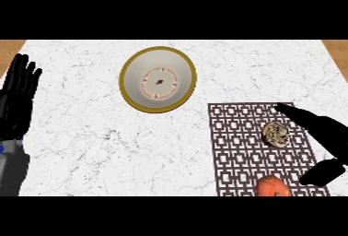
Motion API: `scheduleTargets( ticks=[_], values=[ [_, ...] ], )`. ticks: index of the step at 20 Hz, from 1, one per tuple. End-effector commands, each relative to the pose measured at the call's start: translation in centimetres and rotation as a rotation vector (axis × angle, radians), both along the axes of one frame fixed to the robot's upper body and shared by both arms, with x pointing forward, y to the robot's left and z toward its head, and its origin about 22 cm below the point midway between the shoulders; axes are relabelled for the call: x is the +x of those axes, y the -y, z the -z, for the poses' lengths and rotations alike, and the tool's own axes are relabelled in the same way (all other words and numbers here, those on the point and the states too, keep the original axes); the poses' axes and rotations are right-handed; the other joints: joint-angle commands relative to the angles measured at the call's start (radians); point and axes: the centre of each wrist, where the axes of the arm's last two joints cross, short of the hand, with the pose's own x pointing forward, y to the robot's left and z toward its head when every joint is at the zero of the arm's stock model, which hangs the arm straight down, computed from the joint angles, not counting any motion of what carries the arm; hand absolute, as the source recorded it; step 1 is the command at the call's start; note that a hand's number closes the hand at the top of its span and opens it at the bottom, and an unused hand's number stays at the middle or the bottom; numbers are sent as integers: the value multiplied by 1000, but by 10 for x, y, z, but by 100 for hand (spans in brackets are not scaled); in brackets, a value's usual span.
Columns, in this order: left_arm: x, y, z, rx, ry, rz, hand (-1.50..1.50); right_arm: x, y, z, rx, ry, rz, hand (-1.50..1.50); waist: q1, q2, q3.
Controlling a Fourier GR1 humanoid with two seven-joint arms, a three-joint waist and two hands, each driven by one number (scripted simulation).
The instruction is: Pick the cupcake from the placemat and place it in the bowl
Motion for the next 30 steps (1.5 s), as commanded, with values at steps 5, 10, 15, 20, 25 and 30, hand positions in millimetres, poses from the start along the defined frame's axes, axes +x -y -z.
scheduleTargets(
  ticks=[5,10,15,20,25,30],
  values=[
    [-23,-1,11,0,7,3,0,-4,-1,20,-46,-22,-2,-150,1,-1,0],
    [3,0,-5,-14,-16,5,0,15,5,27,-53,-43,-13,-150,-1,0,0],
    [-12,5,7,-10,-23,20,0,10,18,20,-52,-43,11,-150,-3,-1,0],
    [-3,11,5,8,3,6,0,16,-4,55,-57,-79,54,-150,-2,-1,0],
    [0,14,1,2,10,15,0,41,2,65,-103,-92,51,-150,1,0,0],
    [0,11,0,1,-6,0,0,36,4,67,-38,67,15,150,-2,0,0]
  ],
)
